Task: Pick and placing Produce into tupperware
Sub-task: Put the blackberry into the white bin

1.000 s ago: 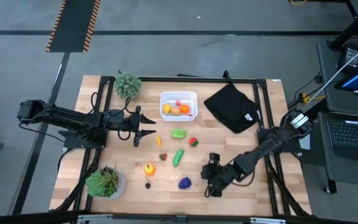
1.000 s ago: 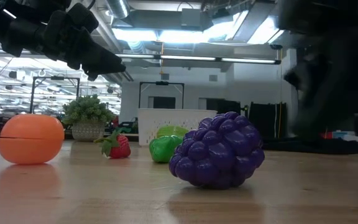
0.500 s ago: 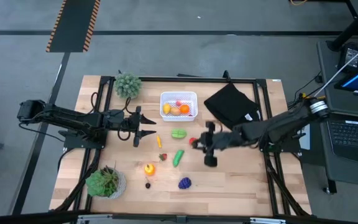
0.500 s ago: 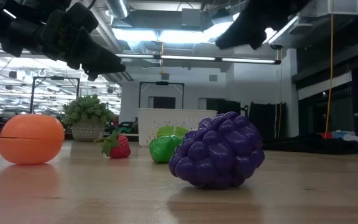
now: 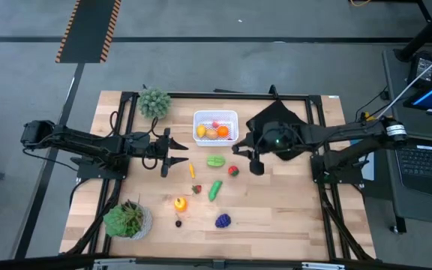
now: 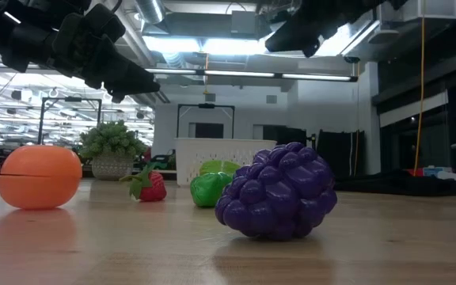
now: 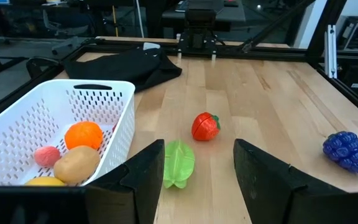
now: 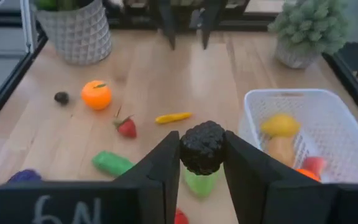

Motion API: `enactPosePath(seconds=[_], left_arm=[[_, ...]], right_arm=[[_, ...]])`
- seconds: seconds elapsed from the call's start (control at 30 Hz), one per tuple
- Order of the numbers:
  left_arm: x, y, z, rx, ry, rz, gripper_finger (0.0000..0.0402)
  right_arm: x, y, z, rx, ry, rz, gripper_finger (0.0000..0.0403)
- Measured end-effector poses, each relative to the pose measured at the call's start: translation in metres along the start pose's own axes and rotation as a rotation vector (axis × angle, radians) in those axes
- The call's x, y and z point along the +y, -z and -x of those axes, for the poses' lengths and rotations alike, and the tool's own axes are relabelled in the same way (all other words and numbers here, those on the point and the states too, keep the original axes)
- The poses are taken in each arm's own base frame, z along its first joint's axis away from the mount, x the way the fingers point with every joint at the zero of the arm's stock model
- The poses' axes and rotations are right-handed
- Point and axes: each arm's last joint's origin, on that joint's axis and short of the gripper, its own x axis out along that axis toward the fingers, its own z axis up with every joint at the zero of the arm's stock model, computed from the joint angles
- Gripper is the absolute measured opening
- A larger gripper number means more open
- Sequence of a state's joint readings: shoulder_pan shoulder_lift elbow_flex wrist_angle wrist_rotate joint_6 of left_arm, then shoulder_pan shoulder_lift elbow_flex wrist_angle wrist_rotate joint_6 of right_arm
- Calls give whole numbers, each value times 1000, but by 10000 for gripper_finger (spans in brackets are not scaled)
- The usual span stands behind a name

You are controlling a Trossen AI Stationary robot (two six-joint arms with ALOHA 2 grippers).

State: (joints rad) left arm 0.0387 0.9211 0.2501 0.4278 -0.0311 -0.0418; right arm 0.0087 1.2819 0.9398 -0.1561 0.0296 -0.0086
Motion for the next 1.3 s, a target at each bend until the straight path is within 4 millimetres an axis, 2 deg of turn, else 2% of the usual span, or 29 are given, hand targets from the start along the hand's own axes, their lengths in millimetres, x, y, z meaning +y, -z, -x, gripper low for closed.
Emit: enactPosePath(seconds=[0.23,0.53,0.83,1.07,1.3], left_arm=[[0,0,0,1,0,0,184],[0,0,0,1,0,0,184],[0,0,0,1,0,-30,184],[0,0,0,0,0,-52,184],[0,0,0,0,0,-56,184]], right_arm=[[-26,-6,1,-70,84,11,100],[-64,-5,2,-78,210,8,100],[-100,2,-11,-98,313,-15,101],[-116,12,-28,-92,278,-30,100],[-124,21,-36,-83,114,-10,98]])
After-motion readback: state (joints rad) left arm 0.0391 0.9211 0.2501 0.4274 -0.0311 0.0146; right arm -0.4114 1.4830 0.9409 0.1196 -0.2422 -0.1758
